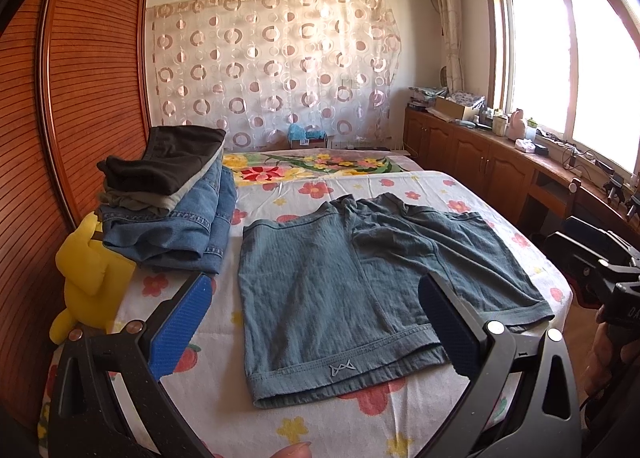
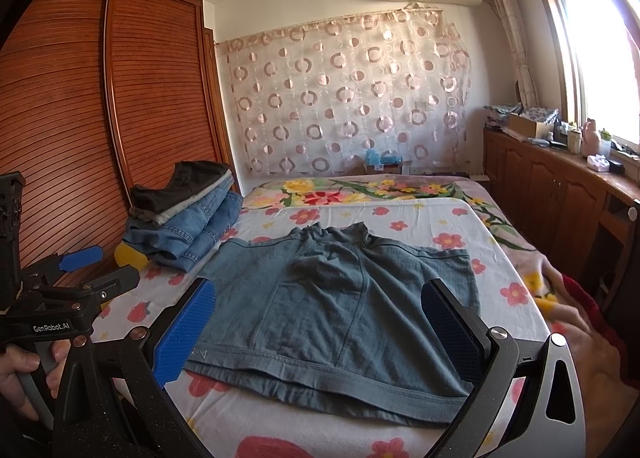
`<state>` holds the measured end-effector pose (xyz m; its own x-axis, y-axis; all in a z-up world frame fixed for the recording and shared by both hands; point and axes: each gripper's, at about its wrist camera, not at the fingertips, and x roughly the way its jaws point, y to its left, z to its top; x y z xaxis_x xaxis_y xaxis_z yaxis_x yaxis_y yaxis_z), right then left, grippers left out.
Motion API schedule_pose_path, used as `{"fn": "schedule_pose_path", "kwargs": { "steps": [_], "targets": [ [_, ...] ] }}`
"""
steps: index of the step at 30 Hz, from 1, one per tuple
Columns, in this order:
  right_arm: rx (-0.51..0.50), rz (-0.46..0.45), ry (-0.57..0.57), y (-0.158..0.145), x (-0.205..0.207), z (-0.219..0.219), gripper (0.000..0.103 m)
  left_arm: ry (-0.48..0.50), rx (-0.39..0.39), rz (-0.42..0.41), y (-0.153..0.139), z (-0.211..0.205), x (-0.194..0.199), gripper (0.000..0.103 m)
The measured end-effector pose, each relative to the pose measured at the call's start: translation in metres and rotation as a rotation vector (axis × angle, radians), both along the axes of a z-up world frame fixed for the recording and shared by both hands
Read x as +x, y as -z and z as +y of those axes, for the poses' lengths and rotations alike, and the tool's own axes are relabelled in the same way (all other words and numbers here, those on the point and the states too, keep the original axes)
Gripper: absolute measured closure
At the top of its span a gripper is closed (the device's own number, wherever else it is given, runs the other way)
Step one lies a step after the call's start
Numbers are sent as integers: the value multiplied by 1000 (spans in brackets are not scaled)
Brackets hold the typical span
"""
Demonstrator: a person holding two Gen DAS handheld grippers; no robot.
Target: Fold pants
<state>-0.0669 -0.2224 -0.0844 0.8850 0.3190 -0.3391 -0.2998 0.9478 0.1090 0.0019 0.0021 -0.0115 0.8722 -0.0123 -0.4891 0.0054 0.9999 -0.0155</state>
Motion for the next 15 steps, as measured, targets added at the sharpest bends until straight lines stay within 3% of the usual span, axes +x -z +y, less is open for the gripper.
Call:
{"fn": "schedule_pose_path", "kwargs": {
  "steps": [15],
  "targets": [
    [-24, 66, 28, 7, 12, -14, 1, 9, -13, 78, 24, 9, 16, 0]
  ]
}}
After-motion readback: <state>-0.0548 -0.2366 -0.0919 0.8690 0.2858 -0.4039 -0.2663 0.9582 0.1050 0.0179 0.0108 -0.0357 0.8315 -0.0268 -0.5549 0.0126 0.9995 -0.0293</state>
